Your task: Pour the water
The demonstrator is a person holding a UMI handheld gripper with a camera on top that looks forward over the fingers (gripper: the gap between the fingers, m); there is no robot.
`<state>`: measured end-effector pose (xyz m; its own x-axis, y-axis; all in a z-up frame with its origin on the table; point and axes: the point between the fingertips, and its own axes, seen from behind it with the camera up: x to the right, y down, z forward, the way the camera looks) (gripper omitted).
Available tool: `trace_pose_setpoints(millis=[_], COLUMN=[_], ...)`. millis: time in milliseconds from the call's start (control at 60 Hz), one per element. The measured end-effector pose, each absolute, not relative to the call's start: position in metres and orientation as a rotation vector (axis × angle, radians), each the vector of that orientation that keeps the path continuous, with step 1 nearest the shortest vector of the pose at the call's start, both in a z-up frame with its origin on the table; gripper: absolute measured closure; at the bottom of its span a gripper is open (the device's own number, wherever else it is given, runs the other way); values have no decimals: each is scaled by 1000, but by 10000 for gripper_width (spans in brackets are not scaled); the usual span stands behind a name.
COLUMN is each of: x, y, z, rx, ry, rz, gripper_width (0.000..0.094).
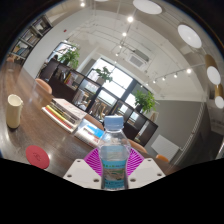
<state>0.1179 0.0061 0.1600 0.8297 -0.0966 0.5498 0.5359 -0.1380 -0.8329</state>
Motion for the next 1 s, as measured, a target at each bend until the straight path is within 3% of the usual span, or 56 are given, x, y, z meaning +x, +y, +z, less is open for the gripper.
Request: trace_pose_setpoints(millis=[133, 383, 800, 1000], x=[25, -101, -162, -155], y=[19, 28, 48, 55], z=[177, 164, 146, 147], rx=[-1511, -1261, -634, -665], ry=[-672, -1161, -1699, -1697], rz=[-763, -1064, -1563, -1547], gripper_width=[682, 683, 682, 683])
